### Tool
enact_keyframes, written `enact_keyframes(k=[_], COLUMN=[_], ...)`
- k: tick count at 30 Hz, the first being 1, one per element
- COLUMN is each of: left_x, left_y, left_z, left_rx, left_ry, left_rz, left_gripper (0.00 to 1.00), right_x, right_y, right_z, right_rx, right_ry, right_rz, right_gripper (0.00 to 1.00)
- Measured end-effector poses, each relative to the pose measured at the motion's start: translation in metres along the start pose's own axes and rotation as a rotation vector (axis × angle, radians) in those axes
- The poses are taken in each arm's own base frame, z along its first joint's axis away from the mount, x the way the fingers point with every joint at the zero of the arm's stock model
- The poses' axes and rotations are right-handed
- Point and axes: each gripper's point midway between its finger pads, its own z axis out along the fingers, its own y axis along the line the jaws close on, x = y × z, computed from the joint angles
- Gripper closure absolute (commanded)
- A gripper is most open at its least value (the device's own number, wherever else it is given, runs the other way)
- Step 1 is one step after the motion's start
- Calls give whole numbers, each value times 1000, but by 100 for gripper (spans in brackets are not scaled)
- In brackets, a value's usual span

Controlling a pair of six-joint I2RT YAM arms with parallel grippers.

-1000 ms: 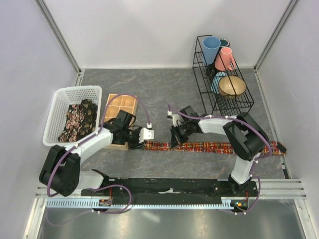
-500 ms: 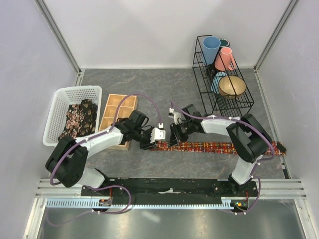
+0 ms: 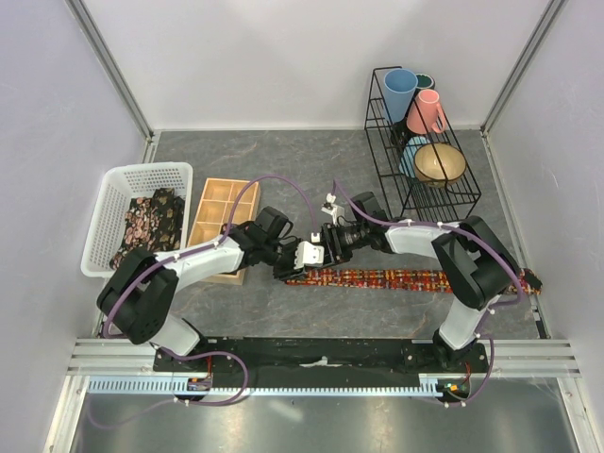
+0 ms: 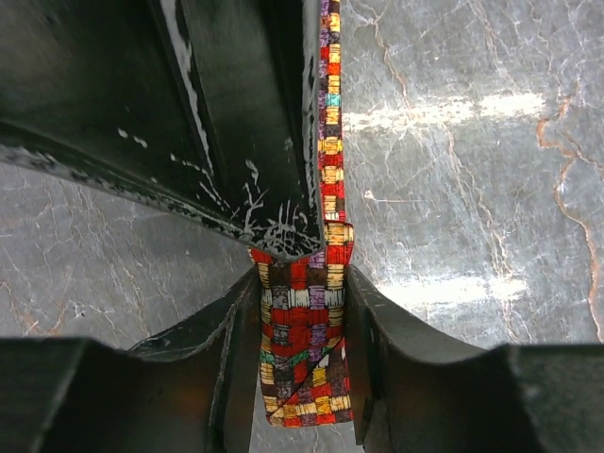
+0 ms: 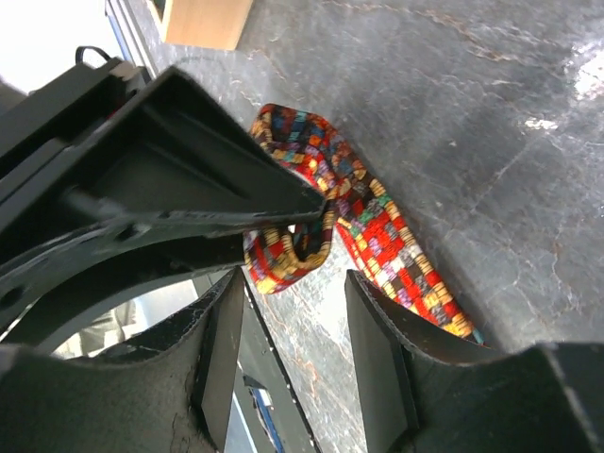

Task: Roll the ties
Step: Roll the tie at the center of the board.

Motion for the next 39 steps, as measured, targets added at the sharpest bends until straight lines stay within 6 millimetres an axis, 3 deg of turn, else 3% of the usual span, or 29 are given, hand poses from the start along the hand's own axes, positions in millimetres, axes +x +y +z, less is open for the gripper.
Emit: enact_keyframes(k=[4,11,13,16,20,24,25,27,32,39], left_x=[3,5,6,7,7,7,6,6,6,23], left_y=[0,2,3,3,4,4,4,5,9,-1], left_z=[1,4,5,5,5,9,10,11,9,-11], left_rx=[-1,-7,-8,-12,-15,-8,-7,-7,-19,-12], left_ry=[11,29,34,40,45,52,54,58,71,116], left_rz=[-5,-11,-12,-14,-12,-10,-10,-8,-12,-17], left_gripper=[57,57,57,57,57,56,52,46,35,35], right_x=[1,0,1,3,4,3,2,1,8,16], right_y=[-5,-4,-5,-7,-5,-1,0,0,-9,-20], right_z=[6,8,9,10,9,9,9,9,12,10], right_rx=[-9,-30,-35,-41,-56,-74,-77,-81,-61,-28], right_ry=[7,8,13,22,27,27,25,24,51,78], right_rz=[38,43,50,60,73,77,77,76,71,58], right_gripper=[57,90,85,63,56,69,83,99,100,100])
